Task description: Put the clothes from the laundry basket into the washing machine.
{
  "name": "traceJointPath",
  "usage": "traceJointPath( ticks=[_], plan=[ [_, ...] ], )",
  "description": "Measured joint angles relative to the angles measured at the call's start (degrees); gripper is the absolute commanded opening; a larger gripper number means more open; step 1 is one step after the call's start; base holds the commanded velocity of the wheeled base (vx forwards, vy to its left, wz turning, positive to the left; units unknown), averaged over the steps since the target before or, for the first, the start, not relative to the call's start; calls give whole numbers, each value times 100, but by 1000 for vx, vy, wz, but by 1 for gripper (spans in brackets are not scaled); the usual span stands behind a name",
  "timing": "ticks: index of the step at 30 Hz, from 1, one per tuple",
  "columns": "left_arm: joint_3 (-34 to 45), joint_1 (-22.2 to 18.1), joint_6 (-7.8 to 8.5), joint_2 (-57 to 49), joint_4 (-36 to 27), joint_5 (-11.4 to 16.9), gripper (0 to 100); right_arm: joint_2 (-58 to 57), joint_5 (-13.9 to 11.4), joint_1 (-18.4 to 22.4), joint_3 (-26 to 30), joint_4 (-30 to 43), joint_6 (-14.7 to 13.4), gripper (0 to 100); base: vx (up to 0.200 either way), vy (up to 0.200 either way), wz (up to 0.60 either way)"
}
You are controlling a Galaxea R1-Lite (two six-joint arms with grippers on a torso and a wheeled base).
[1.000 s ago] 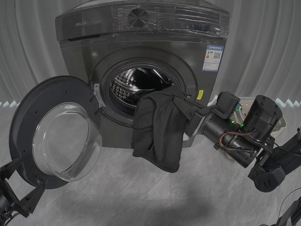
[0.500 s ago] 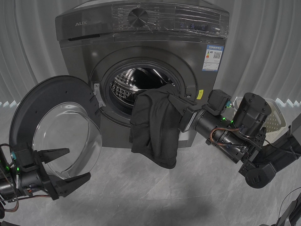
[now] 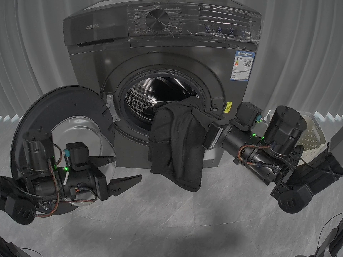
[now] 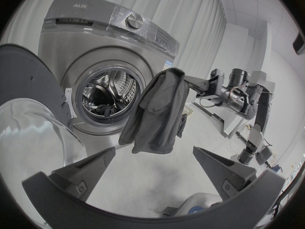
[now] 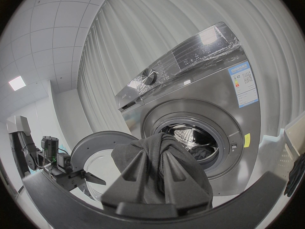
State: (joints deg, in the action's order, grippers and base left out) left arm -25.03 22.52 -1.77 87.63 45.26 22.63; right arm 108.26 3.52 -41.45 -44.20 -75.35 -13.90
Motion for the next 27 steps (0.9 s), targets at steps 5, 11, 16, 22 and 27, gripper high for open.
traceJointPath(
  ticks=[5, 11, 16, 22, 27],
  plan=[
    [-280, 30, -80, 416, 17, 20, 100, 6, 0, -6, -9, -17, 0, 0, 0, 0, 0],
    [-525, 179, -246, 783, 26, 50, 100, 13, 0, -26, -11, -28, 0, 0, 0, 0, 0],
    [-728, 289, -402, 1006, 72, 50, 100, 15, 0, -33, -9, -24, 0, 0, 0, 0, 0],
    [-1033, 319, -802, 1198, 94, 66, 100, 15, 0, -44, -2, -24, 0, 0, 0, 0, 0],
    [-1215, 325, -896, 1339, 116, 224, 100, 15, 0, -56, 0, -28, 0, 0, 0, 0, 0]
  ],
)
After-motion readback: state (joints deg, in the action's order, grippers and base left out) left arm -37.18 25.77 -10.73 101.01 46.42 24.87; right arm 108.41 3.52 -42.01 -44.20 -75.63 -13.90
